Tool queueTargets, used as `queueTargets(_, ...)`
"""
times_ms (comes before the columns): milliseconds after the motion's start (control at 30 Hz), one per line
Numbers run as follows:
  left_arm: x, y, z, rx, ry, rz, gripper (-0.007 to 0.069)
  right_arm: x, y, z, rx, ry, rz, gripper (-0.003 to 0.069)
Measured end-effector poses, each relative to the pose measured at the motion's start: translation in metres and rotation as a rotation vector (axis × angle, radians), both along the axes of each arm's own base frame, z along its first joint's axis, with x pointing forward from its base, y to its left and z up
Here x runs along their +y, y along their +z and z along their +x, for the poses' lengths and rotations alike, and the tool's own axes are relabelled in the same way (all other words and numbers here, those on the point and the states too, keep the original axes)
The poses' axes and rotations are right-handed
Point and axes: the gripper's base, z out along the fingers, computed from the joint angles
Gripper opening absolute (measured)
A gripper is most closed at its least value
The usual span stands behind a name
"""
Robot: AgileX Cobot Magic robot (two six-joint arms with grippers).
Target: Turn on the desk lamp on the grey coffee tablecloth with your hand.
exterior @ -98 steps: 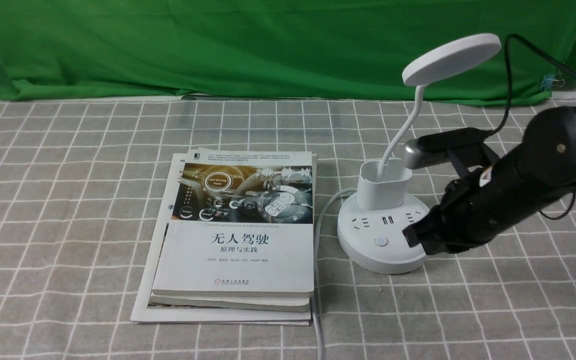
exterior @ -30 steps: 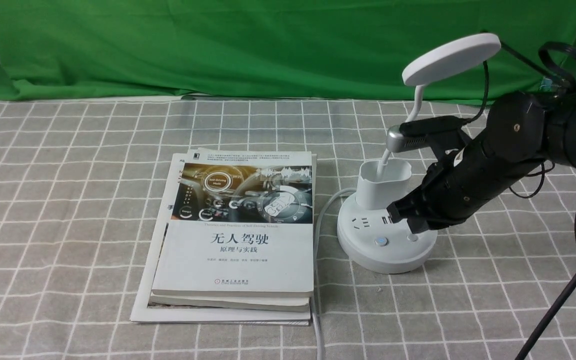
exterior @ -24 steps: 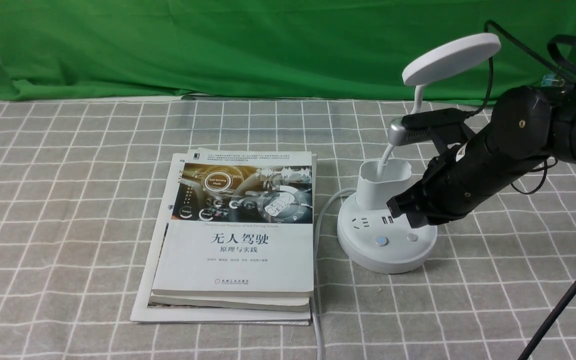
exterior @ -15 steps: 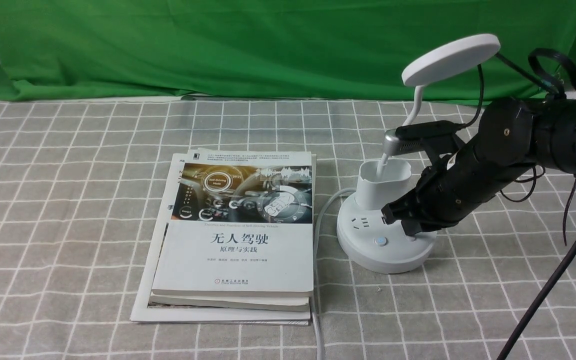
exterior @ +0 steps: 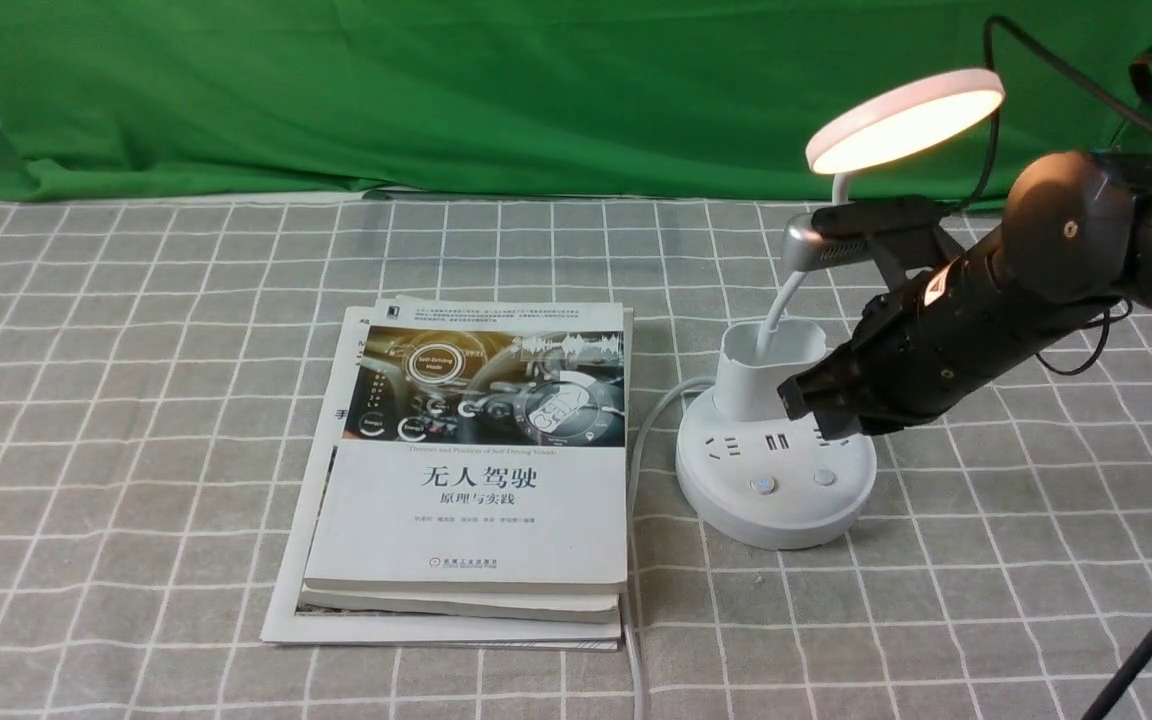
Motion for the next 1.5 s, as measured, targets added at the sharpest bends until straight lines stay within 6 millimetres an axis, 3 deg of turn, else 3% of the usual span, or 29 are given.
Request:
queueTargets(133, 0.000, 0.000, 0.000, 0.000, 0.000, 0.000, 0.0019, -0.005, 0.001, -0.012, 0.008, 0.001, -0.004, 0.0034)
queueTargets(333, 0.000, 0.000, 0.000, 0.000, 0.000, 0.000, 0.0019, -0.020, 0.004, -0.051, 0.033, 0.003, -0.014, 0.0034)
queueTargets(567, 0.000, 0.000, 0.000, 0.000, 0.000, 0.000, 0.0019, -0.051, 0.035, -0.129, -0.110, -0.010, 0.042, 0.0034)
queueTargets(800, 0.000, 0.000, 0.000, 0.000, 0.000, 0.000, 0.0019, -0.074, 0.045, -0.187, -0.213, -0.038, 0.105, 0.0048)
queueTargets(1133, 0.000, 0.000, 0.000, 0.000, 0.000, 0.000, 0.0019, -0.088, 0.076, -0.223, -0.454, -0.053, 0.208, 0.0068)
queueTargets(1233, 0.000, 0.000, 0.000, 0.000, 0.000, 0.000, 0.0019, -0.095, 0.080, -0.233, -0.542, -0.065, 0.231, 0.0044)
queueTargets(1367, 0.000, 0.000, 0.000, 0.000, 0.000, 0.000, 0.0019, -0.113, 0.065, -0.250, -0.715, -0.140, 0.207, 0.0027)
queueTargets(1500, 0.000, 0.000, 0.000, 0.000, 0.000, 0.000, 0.0019, -0.129, 0.026, -0.267, -0.855, -0.246, 0.156, 0.0027)
